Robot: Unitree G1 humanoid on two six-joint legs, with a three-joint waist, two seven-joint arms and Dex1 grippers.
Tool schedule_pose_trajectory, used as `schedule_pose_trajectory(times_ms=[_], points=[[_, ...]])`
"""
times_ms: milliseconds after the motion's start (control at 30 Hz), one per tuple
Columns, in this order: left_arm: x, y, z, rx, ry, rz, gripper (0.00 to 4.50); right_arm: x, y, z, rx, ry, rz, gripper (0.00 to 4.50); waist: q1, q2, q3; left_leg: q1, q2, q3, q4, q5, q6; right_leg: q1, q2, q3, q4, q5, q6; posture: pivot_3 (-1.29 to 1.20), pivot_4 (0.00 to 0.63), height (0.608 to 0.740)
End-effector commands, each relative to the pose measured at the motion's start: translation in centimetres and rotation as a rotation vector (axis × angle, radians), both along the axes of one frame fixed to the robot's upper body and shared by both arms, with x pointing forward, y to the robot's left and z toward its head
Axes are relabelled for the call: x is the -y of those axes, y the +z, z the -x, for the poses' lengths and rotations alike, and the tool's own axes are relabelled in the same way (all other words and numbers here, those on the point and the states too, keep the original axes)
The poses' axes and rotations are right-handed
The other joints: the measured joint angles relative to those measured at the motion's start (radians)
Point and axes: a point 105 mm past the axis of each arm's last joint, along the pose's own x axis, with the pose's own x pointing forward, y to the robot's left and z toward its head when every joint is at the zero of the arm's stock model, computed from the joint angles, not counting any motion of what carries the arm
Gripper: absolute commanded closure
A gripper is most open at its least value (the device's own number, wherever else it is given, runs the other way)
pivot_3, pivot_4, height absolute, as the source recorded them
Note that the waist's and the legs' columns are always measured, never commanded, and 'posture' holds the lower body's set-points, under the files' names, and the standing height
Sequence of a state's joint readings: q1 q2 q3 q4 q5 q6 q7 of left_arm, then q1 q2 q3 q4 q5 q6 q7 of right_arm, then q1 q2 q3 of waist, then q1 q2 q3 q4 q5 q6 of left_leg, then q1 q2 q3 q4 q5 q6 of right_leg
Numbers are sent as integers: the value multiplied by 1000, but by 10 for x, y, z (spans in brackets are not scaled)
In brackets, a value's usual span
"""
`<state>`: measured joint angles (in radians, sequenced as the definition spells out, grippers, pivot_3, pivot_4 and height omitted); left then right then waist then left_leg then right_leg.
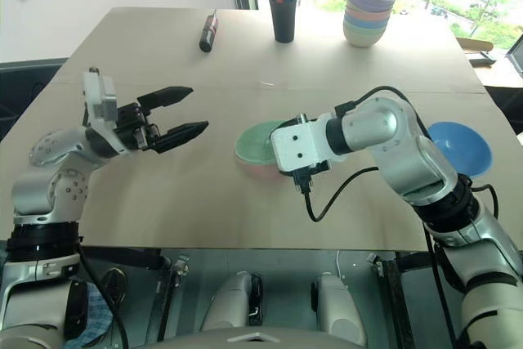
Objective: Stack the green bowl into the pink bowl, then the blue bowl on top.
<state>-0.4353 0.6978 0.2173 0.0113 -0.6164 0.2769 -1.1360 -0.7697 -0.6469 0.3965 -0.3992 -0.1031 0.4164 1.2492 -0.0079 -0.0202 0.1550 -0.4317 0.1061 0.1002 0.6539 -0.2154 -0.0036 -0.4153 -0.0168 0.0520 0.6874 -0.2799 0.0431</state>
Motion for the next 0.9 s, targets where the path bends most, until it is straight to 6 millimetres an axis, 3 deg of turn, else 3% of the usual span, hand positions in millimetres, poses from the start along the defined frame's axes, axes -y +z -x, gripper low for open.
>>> schedule_pose_trajectory(times_ms=[33, 233, 433, 733, 900], points=[[13, 10, 3, 43, -62, 2, 0, 28, 14, -3, 7, -153, -80, 1295, 6, 0, 0, 0, 0, 0, 0, 0, 0, 0, 0, 0, 0, 0, 0, 0, 150, 740], [38, 11, -1, 41, -169, 47, 0, 101, 25, -23, 39, -561, -186, 1295, 12, -1, 0, 0, 0, 0, 1, 0, 0, 0, 0, 0, 0, 0, 0, 0, 150, 740], [62, 14, -11, 46, -273, 65, 0, 159, 20, -22, 55, -879, -259, 1295, 20, -1, 0, 0, -1, -1, 1, 0, 0, 0, 0, 0, -1, 0, 0, 0, 150, 740], [89, 15, -17, 67, -385, 65, 0, 216, 9, -19, 71, -1204, -359, 1295, 16, -1, 0, 0, -1, -2, 0, 0, 0, 1, 0, 1, -1, 0, 1, 0, 150, 740], [94, 14, -18, 69, -411, 62, 0, 222, -18, -19, -22, -1270, -392, 1295, 14, -1, 0, 0, -1, -2, 0, 0, 0, 2, 0, 0, -2, 0, 1, 0, 150, 740]])
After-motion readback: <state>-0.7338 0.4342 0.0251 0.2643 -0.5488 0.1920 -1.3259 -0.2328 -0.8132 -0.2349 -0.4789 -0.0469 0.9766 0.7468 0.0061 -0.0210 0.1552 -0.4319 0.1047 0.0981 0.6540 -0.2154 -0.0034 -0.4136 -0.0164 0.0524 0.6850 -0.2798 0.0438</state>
